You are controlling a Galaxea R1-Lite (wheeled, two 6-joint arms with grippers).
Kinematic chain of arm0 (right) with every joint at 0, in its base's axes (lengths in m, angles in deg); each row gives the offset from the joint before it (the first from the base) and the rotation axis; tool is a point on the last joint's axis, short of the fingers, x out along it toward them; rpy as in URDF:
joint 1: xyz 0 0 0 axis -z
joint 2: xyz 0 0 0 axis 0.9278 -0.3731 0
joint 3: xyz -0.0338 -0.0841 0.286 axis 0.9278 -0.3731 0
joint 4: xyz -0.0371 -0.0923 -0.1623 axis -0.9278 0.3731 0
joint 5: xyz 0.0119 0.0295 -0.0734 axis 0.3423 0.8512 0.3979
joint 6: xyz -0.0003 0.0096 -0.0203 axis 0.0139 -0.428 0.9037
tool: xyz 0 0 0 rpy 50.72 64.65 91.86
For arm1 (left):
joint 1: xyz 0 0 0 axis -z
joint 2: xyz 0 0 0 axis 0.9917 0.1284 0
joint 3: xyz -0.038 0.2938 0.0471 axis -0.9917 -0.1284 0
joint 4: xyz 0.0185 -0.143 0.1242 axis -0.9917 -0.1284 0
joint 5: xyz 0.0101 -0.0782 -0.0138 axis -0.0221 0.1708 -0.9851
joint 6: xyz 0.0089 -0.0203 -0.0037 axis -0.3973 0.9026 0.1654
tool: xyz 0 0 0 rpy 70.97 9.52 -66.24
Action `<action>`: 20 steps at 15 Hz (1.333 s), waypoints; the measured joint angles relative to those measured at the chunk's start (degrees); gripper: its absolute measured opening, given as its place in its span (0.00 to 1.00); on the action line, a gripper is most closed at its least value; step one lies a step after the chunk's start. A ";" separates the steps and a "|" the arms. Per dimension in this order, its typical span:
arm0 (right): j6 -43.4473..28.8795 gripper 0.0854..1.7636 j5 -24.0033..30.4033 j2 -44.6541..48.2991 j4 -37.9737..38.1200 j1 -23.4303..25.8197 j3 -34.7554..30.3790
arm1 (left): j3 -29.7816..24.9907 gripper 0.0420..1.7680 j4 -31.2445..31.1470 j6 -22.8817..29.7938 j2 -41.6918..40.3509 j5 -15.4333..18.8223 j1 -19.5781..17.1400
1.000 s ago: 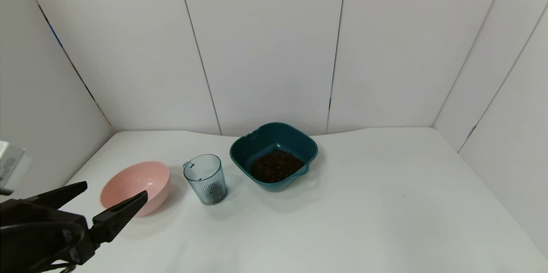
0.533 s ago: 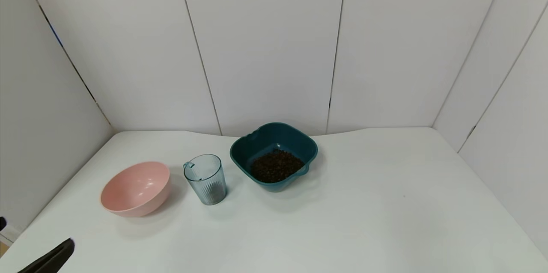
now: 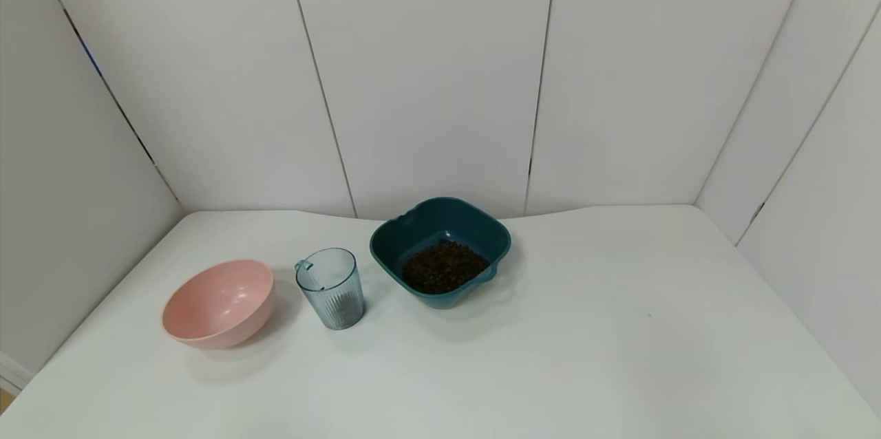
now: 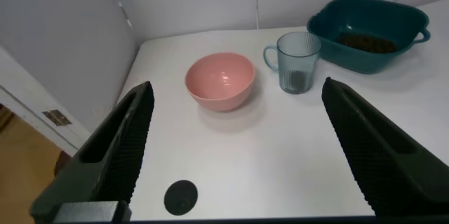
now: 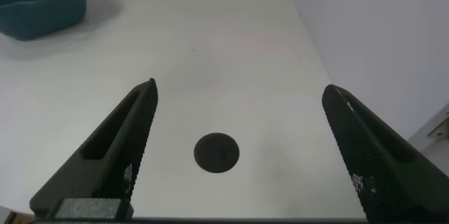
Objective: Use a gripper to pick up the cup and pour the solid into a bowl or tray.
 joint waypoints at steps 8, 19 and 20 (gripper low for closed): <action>0.02 0.97 -0.02 0.00 0.00 0.00 0.00 | 2.91 0.97 -2.05 -1.38 -1.13 -5.14 -5.10; 0.00 0.97 -0.02 0.00 0.09 0.02 0.00 | -1.94 0.97 -2.29 0.02 -9.13 6.53 -10.01; 0.02 0.97 -0.05 0.00 0.09 0.00 0.00 | -4.50 0.97 -0.35 0.24 -11.22 9.74 -10.20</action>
